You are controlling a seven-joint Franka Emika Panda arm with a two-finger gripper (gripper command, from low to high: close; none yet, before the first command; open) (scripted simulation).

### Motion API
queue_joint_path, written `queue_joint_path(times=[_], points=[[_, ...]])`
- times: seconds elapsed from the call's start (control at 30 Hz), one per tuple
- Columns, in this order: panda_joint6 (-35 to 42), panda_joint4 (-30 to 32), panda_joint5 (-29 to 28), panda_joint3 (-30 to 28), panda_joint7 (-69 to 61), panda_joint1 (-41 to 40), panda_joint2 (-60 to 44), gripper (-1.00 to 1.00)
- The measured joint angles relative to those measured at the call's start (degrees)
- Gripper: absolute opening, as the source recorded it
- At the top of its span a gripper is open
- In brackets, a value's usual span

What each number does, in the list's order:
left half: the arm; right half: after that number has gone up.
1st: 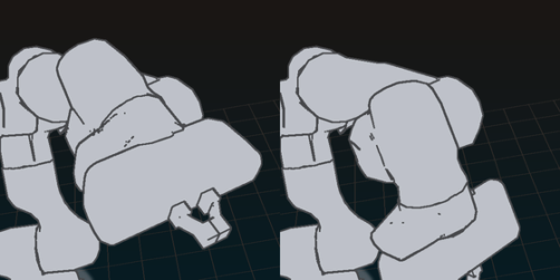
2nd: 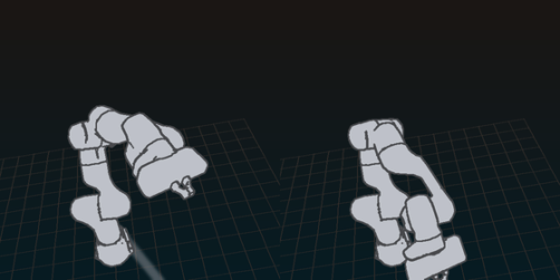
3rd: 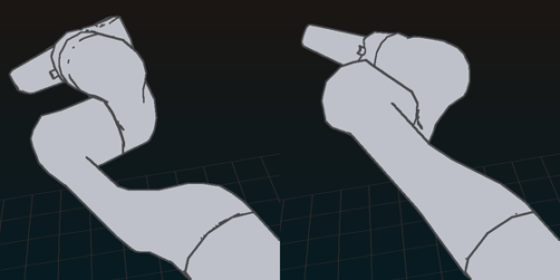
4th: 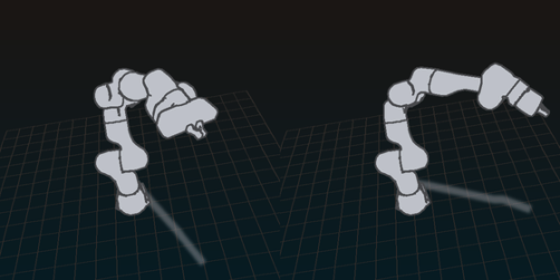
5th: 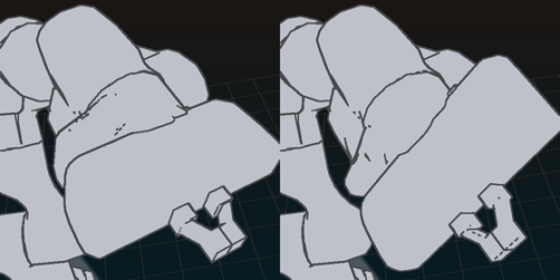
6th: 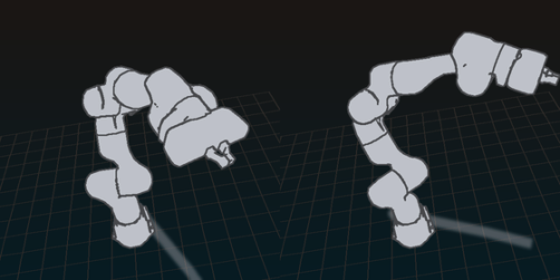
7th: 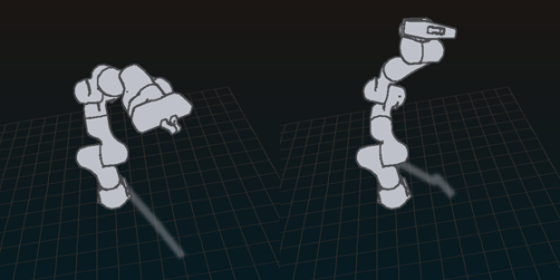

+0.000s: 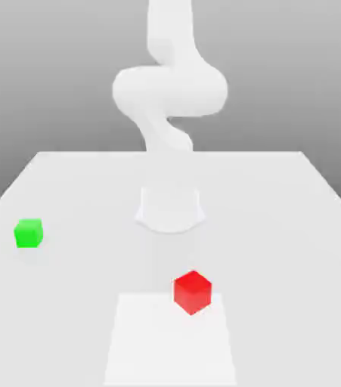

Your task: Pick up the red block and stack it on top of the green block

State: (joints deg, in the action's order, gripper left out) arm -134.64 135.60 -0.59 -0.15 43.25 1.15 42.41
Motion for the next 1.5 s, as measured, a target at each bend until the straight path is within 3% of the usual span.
queue_joint_path(times=[0.53,0.77,0.8,1.03,1.3,1.5], points=[[-23.4,30.0,-1.5,-3.8,-23.9,8.8,-29.4,0.00],[-39.9,31.4,2.8,-1.8,-30.6,8.8,-49.9,0.00],[-41.4,31.2,3.0,-1.1,-30.8,8.1,-51.7,-1.00],[-41.7,31.2,2.9,-0.8,-30.8,7.8,-52.0,-1.00],[-28.8,33.3,0.0,-1.8,-28.6,7.8,-37.0,-1.00],[-25.1,32.5,-3.6,-6.4,-21.2,-2.0,-33.3,-1.00]])
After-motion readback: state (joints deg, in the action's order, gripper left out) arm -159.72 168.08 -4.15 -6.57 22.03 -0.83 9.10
